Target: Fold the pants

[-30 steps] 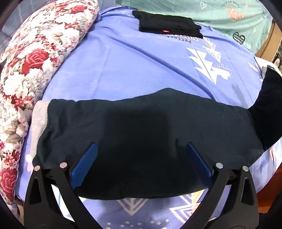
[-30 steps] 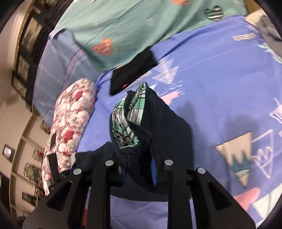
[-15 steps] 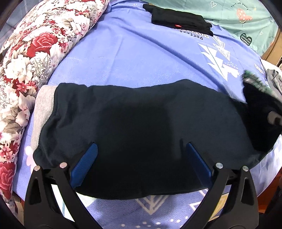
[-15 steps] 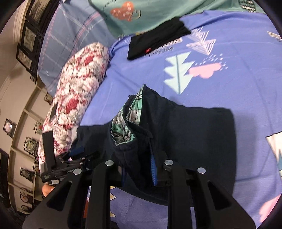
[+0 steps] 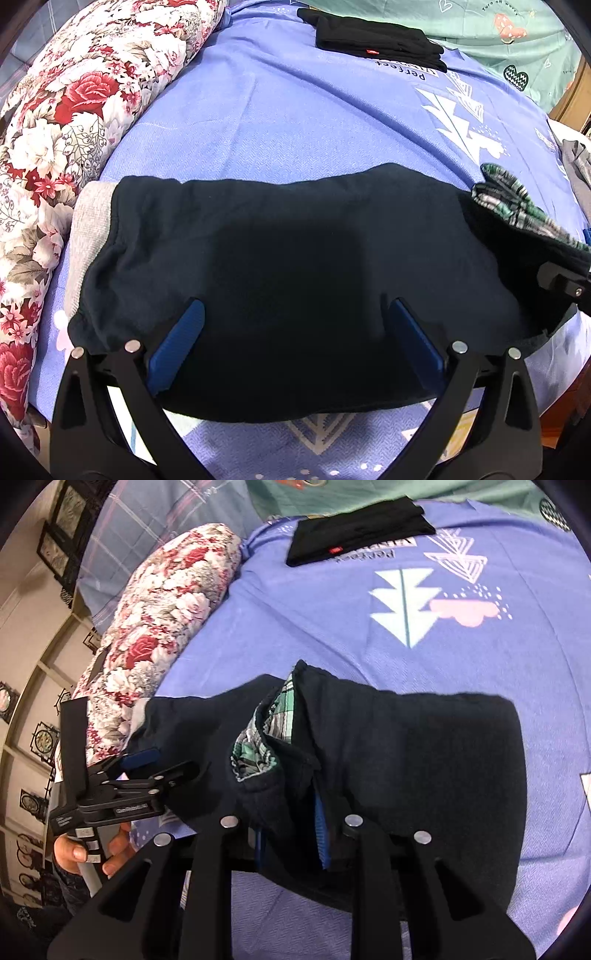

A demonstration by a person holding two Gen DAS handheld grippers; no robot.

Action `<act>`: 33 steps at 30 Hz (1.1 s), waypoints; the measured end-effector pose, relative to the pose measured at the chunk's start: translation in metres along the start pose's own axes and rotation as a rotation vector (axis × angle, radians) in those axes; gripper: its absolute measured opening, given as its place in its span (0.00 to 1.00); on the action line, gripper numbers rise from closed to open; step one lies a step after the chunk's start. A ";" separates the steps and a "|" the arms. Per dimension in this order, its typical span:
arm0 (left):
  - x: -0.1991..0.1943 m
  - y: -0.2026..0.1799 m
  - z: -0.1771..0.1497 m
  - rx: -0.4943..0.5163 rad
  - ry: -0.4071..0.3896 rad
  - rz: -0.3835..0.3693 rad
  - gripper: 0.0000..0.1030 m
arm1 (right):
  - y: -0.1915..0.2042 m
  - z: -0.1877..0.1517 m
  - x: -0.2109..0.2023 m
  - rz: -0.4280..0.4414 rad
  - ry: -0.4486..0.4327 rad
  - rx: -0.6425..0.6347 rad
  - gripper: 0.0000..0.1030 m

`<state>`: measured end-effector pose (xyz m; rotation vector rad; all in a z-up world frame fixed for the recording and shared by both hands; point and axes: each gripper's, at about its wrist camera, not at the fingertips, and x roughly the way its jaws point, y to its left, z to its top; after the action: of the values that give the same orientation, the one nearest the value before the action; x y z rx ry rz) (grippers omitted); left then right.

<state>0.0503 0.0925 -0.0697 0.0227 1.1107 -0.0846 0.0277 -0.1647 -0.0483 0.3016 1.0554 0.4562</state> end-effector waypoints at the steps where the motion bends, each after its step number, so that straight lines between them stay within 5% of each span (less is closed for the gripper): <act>1: 0.000 0.000 0.000 -0.001 0.000 0.001 0.98 | 0.001 0.000 0.002 -0.009 0.001 -0.007 0.21; 8: -0.001 0.000 -0.001 -0.001 0.002 -0.004 0.98 | 0.008 -0.002 0.022 -0.034 0.041 -0.030 0.24; 14: 0.000 -0.002 -0.001 -0.002 0.008 0.005 0.98 | 0.017 -0.004 0.029 0.061 0.117 -0.048 0.59; 18: -0.003 0.001 0.002 -0.014 0.019 -0.016 0.98 | 0.009 0.004 0.002 0.197 0.086 -0.012 0.59; 20: -0.009 0.002 0.005 -0.027 0.009 -0.035 0.98 | -0.008 0.012 -0.028 0.170 -0.010 0.012 0.59; 22: -0.019 0.000 0.008 -0.030 -0.023 -0.053 0.98 | -0.022 0.016 -0.048 0.065 -0.091 0.009 0.56; 26: -0.029 -0.017 0.018 0.009 -0.052 -0.085 0.98 | -0.070 0.025 -0.052 -0.099 -0.130 0.089 0.22; 33: -0.022 -0.057 0.027 0.074 -0.009 -0.126 0.98 | -0.120 0.026 -0.013 -0.201 -0.061 0.179 0.13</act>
<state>0.0603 0.0349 -0.0364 0.0186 1.0990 -0.2379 0.0711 -0.2762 -0.0798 0.3619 1.0569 0.1709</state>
